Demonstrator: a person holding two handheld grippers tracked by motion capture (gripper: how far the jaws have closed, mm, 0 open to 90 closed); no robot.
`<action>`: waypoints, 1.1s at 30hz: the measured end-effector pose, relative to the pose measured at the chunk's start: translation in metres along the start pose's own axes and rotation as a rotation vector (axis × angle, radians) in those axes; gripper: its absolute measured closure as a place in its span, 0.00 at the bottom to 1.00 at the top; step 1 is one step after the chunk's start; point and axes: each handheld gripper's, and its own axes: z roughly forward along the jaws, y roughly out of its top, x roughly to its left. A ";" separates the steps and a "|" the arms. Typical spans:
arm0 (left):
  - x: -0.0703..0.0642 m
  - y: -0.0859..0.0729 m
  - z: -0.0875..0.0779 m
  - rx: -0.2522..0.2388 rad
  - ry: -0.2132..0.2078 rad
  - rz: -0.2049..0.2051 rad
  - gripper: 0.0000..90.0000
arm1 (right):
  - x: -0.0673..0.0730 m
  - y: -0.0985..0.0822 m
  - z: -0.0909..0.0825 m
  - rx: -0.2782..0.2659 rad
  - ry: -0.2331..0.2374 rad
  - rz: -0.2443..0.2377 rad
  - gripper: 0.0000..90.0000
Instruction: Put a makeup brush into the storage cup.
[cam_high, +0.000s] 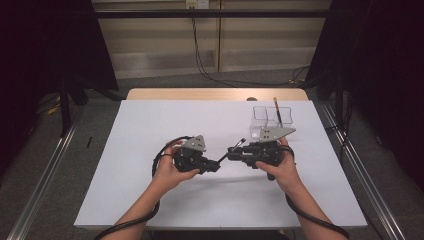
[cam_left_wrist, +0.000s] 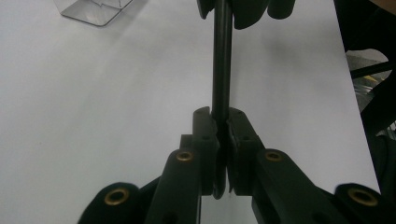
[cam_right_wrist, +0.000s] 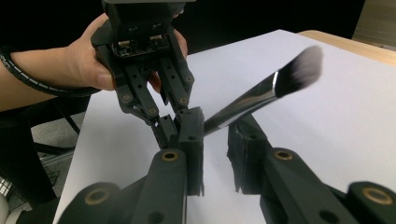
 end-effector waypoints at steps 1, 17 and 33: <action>0.000 0.000 0.000 -0.003 -0.002 -0.002 0.93 | 0.000 0.000 0.000 -0.002 0.001 0.001 0.85; 0.002 -0.002 0.010 -0.008 -0.020 -0.035 0.93 | -0.001 0.002 0.003 -0.003 0.015 0.032 0.88; 0.002 0.000 0.019 -0.050 -0.025 -0.048 0.92 | -0.003 0.007 0.007 -0.036 0.056 0.086 0.94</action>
